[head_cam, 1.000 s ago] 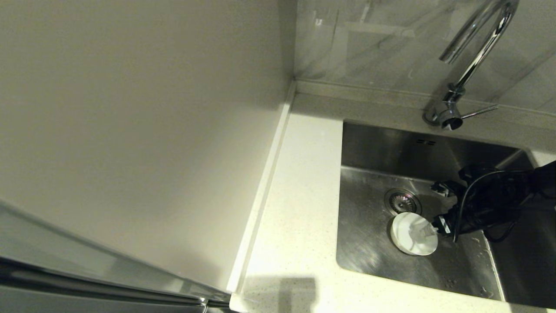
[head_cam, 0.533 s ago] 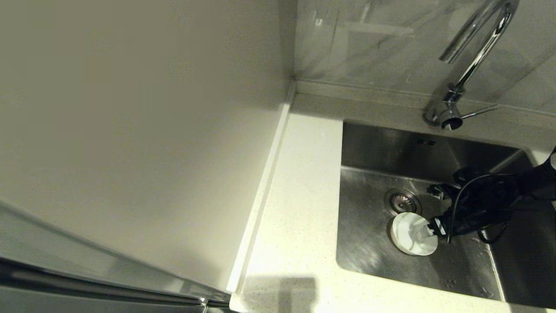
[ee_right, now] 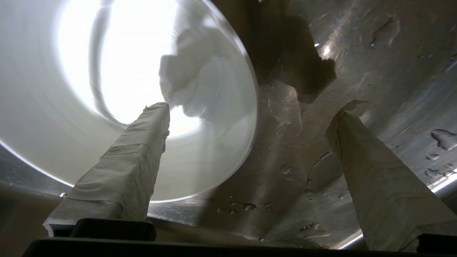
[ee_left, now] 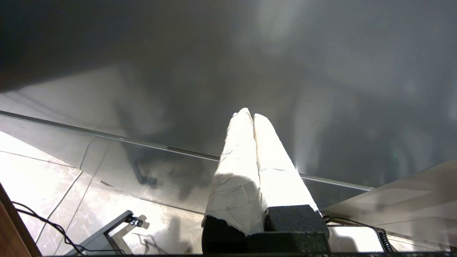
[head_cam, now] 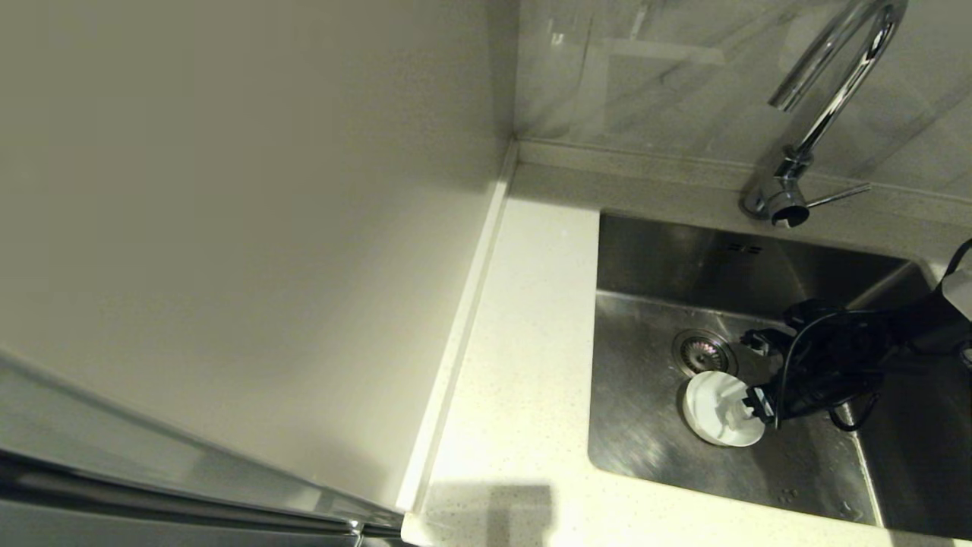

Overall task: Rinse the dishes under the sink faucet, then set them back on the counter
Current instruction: Put a bowl back to the table from the sink

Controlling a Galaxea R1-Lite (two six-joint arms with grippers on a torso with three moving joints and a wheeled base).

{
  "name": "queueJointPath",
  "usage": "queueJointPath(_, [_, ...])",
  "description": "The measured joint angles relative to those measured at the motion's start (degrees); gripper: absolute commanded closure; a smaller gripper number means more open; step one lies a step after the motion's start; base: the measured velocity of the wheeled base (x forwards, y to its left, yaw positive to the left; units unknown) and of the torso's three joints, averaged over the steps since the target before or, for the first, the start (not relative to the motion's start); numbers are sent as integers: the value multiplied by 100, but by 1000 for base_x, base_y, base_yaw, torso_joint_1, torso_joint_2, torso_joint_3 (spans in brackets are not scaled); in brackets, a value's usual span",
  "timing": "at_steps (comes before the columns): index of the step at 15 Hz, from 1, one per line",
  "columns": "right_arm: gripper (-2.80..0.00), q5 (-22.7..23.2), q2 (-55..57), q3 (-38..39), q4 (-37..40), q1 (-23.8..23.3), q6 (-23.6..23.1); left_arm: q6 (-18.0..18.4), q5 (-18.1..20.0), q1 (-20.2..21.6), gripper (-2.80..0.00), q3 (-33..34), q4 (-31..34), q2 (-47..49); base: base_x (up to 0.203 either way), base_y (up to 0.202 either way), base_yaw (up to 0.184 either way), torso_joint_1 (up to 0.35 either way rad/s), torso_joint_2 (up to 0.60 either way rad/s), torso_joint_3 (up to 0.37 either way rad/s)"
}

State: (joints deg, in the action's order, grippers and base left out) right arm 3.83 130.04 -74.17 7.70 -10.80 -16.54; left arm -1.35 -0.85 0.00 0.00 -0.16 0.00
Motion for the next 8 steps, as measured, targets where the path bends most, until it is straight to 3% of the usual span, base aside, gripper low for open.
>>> queueJointPath(1, [0,-3,22,5,-2,0,-2,-1,1,0,0,0,0,0,0,0,0,0,0,0])
queueJointPath(8, [0,-9,52,90,0,11,3,-1,0,-2,0,0,0,0,0,0,0,0,0,0])
